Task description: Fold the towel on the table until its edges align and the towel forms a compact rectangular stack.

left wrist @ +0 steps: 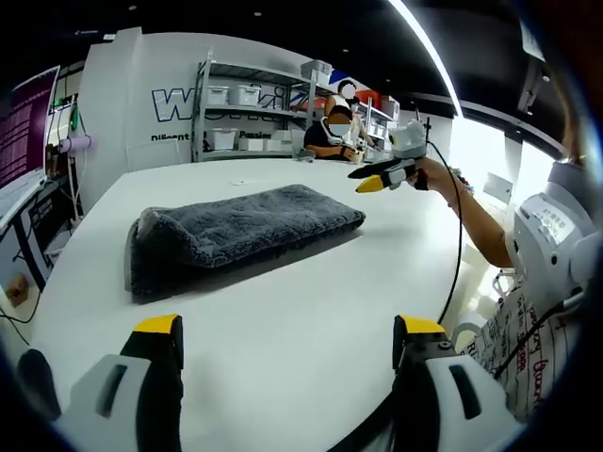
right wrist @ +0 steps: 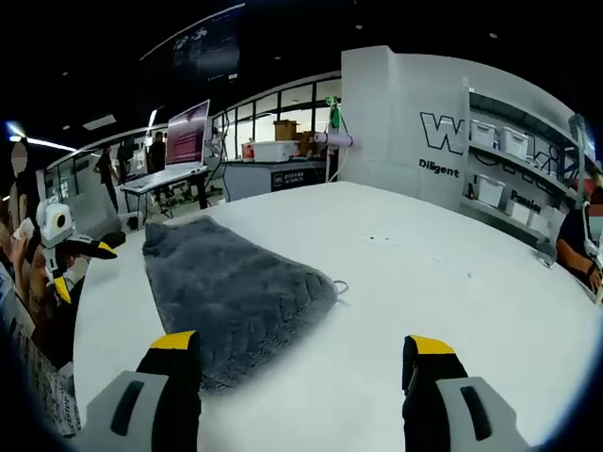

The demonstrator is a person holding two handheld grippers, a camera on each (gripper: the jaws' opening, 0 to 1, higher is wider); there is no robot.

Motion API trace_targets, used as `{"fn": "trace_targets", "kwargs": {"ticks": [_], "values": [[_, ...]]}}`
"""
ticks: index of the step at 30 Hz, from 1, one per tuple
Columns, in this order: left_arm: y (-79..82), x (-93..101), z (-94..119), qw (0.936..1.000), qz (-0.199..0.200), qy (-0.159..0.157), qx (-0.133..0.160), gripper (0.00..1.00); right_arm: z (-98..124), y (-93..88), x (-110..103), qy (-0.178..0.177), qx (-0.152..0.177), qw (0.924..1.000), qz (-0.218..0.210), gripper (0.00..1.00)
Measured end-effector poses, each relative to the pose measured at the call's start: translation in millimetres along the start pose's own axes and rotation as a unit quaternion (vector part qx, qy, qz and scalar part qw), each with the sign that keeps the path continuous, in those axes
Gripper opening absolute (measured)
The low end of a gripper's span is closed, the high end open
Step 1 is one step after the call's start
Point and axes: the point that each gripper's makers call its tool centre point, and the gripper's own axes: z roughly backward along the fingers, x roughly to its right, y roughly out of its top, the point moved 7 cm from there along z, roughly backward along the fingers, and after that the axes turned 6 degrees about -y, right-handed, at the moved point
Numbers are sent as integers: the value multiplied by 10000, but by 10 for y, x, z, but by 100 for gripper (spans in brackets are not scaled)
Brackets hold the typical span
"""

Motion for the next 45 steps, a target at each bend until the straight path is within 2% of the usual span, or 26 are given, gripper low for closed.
{"fn": "trace_targets", "kwargs": {"ticks": [4,10,12,18,21,25,28,32,36,40,45], "values": [[35,22,16,10000,-48,15,48,97,-169,50,-30,68,-41,9998,-160,93],[83,45,23,9998,-76,-16,175,99,-320,97,-101,200,-238,9994,-151,96],[91,53,20,9998,-74,-31,200,99,-350,117,-98,206,-199,9993,-227,94],[89,64,7,9997,-82,-86,222,99,-515,24,-101,256,-510,9974,-432,86],[73,42,6,9997,-43,-72,221,99,-584,-58,-116,340,-691,9958,-495,77],[65,23,7,9997,-12,-54,228,99,-684,-140,-142,502,-890,9932,-559,60],[64,20,11,9997,-4,-53,239,99,-764,-175,-182,643,-990,9910,-631,54],[55,5,26,9997,4,-26,225,99,-807,-149,-208,769,-974,9908,-533,50],[46,-17,43,9997,31,15,225,99,-841,-148,-255,946,-969,9899,-423,38],[40,-15,54,9998,29,18,208,99,-837,-123,-302,1093,-828,9901,-297,24],[47,-15,67,9998,17,26,189,99,-810,-139,-309,1128,-734,9906,-260,16]]}}
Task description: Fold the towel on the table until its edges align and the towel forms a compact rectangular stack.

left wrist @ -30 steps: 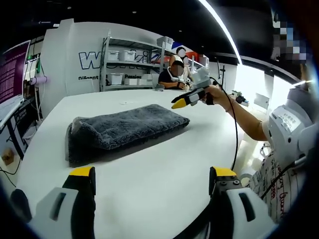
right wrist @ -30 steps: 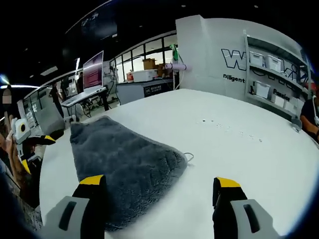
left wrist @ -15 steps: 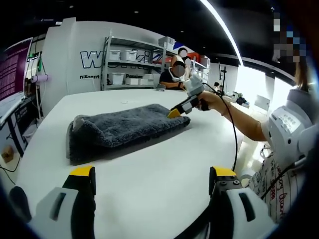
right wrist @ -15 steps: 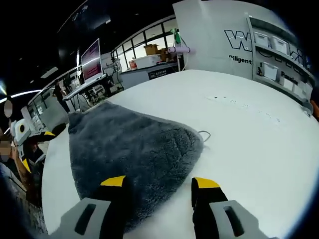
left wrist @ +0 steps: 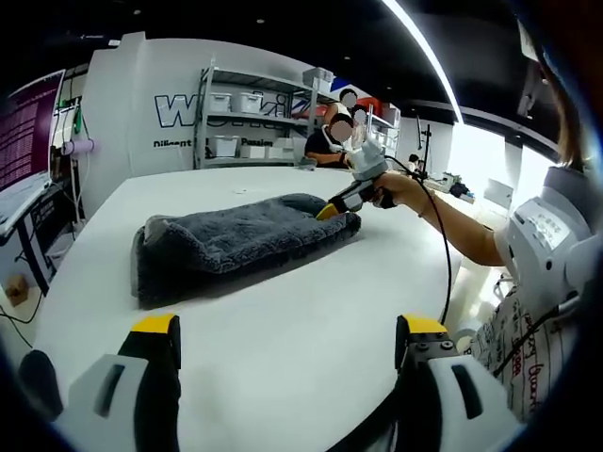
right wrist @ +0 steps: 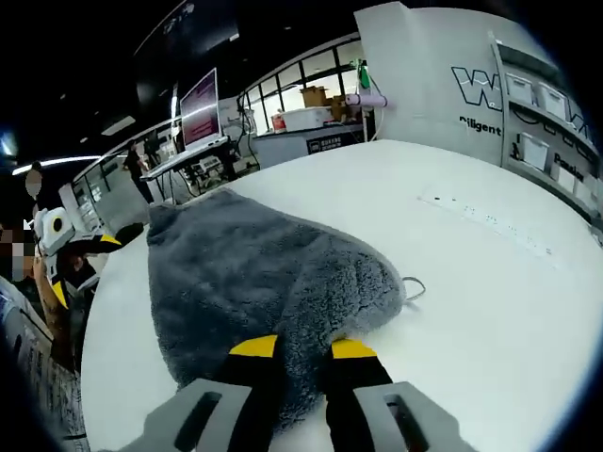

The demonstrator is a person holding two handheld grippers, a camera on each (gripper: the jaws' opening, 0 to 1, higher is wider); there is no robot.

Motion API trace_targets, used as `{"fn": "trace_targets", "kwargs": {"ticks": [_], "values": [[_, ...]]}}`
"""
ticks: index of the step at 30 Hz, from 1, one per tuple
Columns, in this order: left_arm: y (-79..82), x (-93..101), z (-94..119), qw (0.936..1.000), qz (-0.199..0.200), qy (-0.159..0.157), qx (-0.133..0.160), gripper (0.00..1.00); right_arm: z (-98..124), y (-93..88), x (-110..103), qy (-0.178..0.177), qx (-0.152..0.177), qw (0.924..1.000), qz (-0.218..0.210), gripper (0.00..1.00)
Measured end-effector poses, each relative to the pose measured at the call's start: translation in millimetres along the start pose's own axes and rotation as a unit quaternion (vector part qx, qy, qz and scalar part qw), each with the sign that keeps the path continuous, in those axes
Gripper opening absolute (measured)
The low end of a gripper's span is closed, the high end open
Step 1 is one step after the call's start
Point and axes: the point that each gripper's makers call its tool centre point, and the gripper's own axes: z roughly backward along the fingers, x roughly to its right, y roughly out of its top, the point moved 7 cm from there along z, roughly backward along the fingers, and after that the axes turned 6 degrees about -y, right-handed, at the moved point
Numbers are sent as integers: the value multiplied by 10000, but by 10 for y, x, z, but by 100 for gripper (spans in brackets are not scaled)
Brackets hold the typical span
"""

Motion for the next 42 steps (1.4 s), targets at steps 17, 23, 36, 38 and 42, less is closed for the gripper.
{"fn": "trace_targets", "kwargs": {"ticks": [17,23,36,38,42], "values": [[8,3,74,10000,-55,44,-26,99,149,-111,32,110,32,9999,44,14],[-16,-27,166,9999,-29,155,-4,99,245,-153,34,90,-55,9998,191,14],[-37,0,177,9998,-9,195,-33,99,595,-336,278,-144,-239,9994,221,14],[-32,11,170,9998,-20,206,-49,99,659,-371,345,-199,-272,9992,214,14],[-18,33,154,9997,-33,211,-73,99,766,-428,457,-301,-322,9989,185,14]]}}
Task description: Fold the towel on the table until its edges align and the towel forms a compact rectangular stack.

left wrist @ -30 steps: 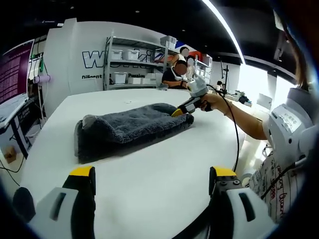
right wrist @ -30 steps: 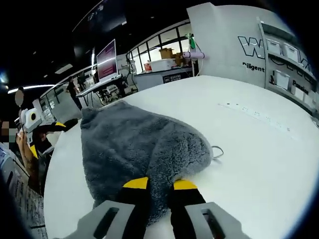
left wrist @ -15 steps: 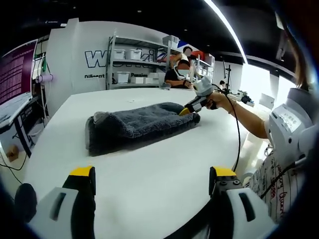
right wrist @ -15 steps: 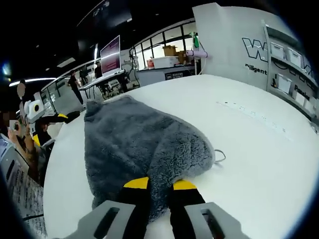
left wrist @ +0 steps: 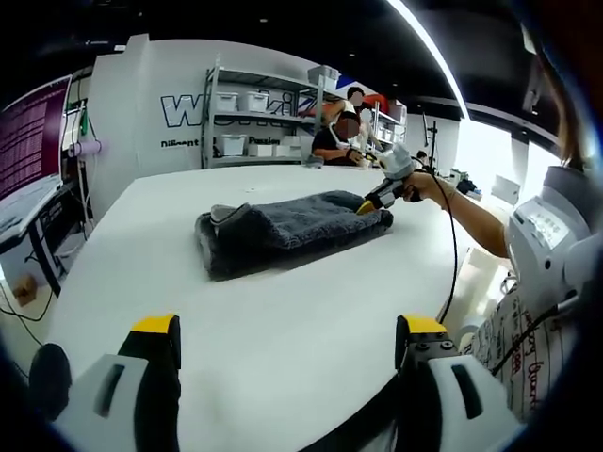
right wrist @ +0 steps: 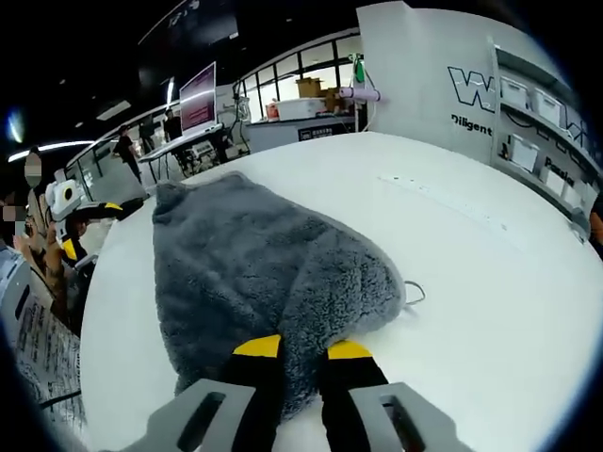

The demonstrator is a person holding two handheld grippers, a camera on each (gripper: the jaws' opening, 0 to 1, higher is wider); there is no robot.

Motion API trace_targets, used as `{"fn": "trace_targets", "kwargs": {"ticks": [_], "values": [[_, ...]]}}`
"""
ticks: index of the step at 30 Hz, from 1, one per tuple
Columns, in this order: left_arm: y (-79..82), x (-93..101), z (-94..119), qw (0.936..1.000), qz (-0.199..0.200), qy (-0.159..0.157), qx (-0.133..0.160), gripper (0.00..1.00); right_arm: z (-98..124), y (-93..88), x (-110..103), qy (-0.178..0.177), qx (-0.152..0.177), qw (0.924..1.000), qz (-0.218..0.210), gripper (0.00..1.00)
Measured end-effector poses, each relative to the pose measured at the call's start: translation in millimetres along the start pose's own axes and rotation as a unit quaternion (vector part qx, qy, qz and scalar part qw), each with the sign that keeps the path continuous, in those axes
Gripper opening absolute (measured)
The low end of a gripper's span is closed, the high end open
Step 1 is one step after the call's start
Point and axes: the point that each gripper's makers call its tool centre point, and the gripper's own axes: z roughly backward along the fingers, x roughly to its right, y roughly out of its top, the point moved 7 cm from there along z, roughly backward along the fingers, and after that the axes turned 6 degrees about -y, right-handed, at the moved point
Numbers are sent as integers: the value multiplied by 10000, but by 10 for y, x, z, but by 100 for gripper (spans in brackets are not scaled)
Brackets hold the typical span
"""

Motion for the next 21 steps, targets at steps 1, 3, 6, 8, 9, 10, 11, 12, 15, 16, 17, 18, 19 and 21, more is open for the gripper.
{"fn": "trace_targets", "kwargs": {"ticks": [1,3,6,8,9,10,11,12,15,16,17,18,19,21], "values": [[4,9,-7,10000,-12,-5,-10,99,21,-14,31,-28,-10,10000,-12,14],[12,27,-21,10000,-38,-21,-30,99,72,-46,94,-85,-56,9999,-22,14],[18,52,-34,10000,-61,-44,-52,99,140,-87,164,-159,-158,9997,54,14],[16,61,-34,9999,-73,-39,-65,99,185,-121,218,-201,-212,9995,127,15],[14,61,-34,9999,-70,-25,-67,99,203,-137,247,-210,-210,9995,145,15],[14,60,-34,10000,-64,-17,-66,99,220,-154,284,-218,-205,9995,124,15],[13,56,-34,10000,-51,-4,-60,99,237,-172,312,-207,-210,9995,99,15],[12,52,-34,10000,-45,2,-56,99,259,-192,347,-196,-208,9996,72,15],[10,50,-41,10000,-46,-2,-78,99,291,-227,408,-185,-214,9996,40,15],[10,53,-44,9999,-51,-7,-88,99,301,-235,429,-172,-213,9996,36,15],[10,54,-45,9999,-57,-11,-94,99,311,-243,451,-165,-219,9996,19,15],[12,57,-46,9999,-65,-15,-98,99,322,-254,468,-165,-227,9996,6,15],[13,60,-45,9999,-72,-18,-99,99,337,-270,493,-166,-242,9996,19,15],[14,67,-38,9999,-87,-21,-96,99,365,-292,540,-170,-270,9995,8,15]]}}
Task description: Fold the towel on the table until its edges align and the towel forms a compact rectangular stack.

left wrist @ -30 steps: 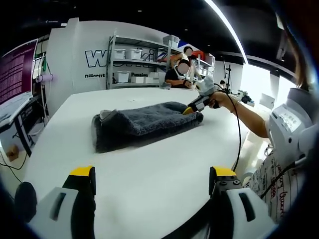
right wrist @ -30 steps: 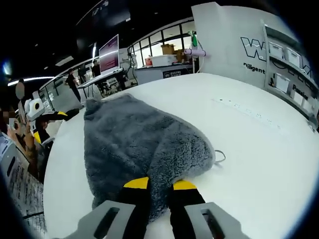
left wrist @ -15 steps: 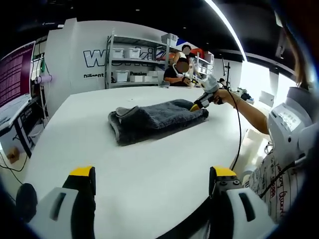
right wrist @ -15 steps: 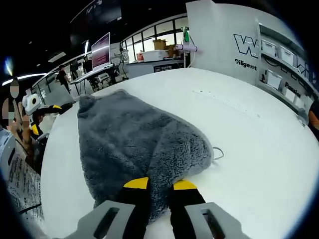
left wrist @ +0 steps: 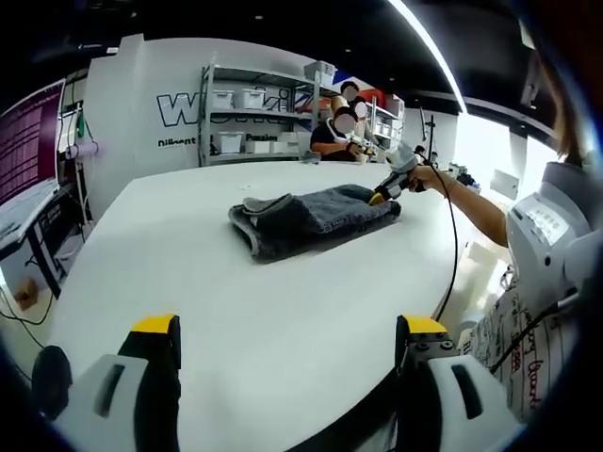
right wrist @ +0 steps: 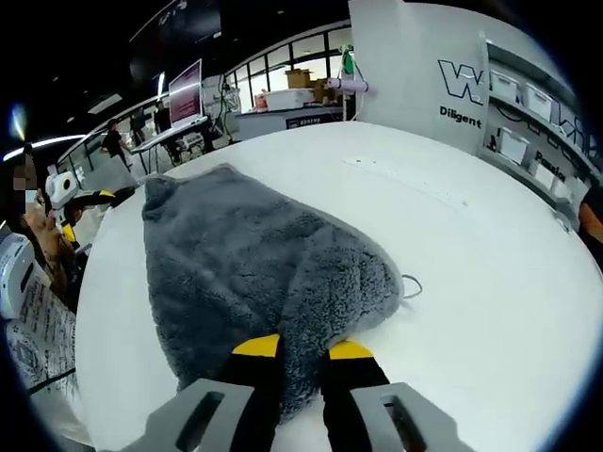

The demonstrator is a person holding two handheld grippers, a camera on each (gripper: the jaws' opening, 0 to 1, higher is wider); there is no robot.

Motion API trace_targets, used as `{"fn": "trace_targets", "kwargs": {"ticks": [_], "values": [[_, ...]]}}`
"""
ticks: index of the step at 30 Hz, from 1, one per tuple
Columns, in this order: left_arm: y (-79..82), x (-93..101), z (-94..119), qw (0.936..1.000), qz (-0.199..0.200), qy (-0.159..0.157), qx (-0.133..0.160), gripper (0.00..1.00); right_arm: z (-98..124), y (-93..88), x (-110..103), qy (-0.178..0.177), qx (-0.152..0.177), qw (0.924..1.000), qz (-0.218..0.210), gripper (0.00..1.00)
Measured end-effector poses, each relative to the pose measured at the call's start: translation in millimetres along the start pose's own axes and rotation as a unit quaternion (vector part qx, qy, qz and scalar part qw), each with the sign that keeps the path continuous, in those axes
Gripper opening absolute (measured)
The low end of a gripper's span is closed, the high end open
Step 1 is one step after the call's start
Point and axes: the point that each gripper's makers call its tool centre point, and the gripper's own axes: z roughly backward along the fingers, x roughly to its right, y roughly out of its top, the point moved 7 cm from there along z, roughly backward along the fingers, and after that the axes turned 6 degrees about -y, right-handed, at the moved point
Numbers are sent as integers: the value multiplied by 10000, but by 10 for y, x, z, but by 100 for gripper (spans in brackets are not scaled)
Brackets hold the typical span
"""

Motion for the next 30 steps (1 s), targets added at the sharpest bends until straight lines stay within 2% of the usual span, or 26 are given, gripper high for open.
{"fn": "trace_targets", "kwargs": {"ticks": [7,18,23,30], "values": [[-24,-6,42,10000,22,74,-25,99,108,-76,138,-147,-242,9995,109,16],[2,17,13,10000,-28,40,-33,99,252,-128,408,-670,-675,9947,385,16],[18,3,6,10000,-31,27,-12,99,265,-142,427,-721,-685,9945,336,17],[26,13,12,10000,-45,-3,6,99,306,-100,429,-1011,-759,9913,370,31]]}}
